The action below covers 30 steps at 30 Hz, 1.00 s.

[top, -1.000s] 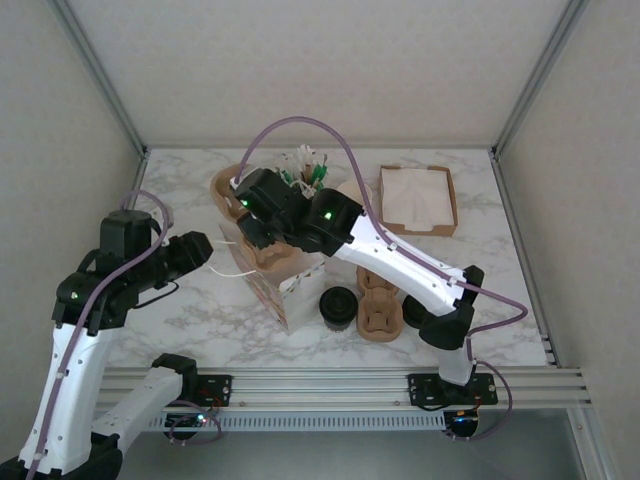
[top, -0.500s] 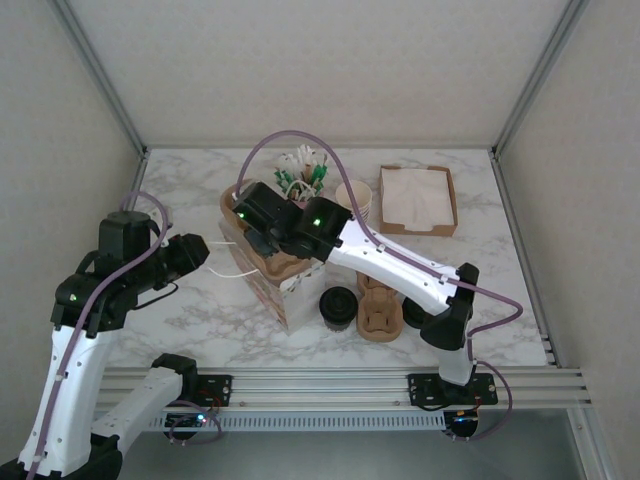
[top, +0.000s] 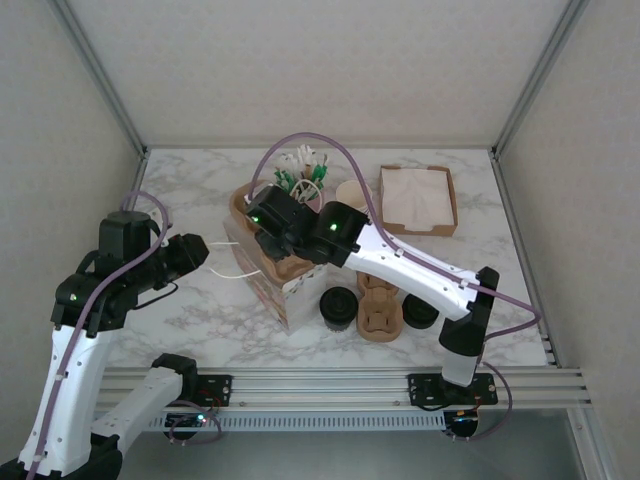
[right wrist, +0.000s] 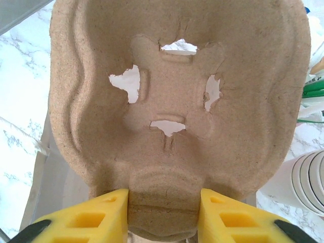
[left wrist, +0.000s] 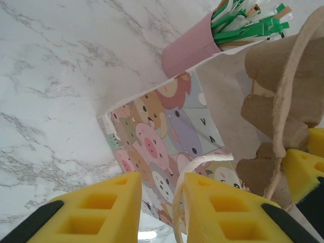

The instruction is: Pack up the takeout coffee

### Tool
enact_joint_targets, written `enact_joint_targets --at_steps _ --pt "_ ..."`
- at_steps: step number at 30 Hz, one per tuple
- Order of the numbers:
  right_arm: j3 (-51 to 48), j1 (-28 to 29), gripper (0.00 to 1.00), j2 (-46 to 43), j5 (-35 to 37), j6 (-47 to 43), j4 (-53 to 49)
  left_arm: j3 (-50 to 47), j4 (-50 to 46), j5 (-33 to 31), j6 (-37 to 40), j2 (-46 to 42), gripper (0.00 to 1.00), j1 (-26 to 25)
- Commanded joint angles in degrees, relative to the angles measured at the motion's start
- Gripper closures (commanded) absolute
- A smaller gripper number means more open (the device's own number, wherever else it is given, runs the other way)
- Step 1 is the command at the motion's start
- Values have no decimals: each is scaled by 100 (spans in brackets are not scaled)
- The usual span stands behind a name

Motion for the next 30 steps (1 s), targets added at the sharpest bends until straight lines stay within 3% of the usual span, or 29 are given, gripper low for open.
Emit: enact_joint_targets --at_steps 1,14,19,24,30 --pt "-115 32 64 -271 -32 91 111 12 -100 -129 99 -32 71 37" --pt "-241 28 64 -93 -246 82 -81 28 -81 -98 96 -5 66 38" --pt "-229 31 64 -46 -297 147 -129 239 -169 -286 341 158 47 38" --pt "-202 27 64 -19 -236 283 -264 751 -316 -749 747 687 42 42" --pt "-180 22 64 49 -147 425 -374 1451 -139 -519 1260 1568 39 46"
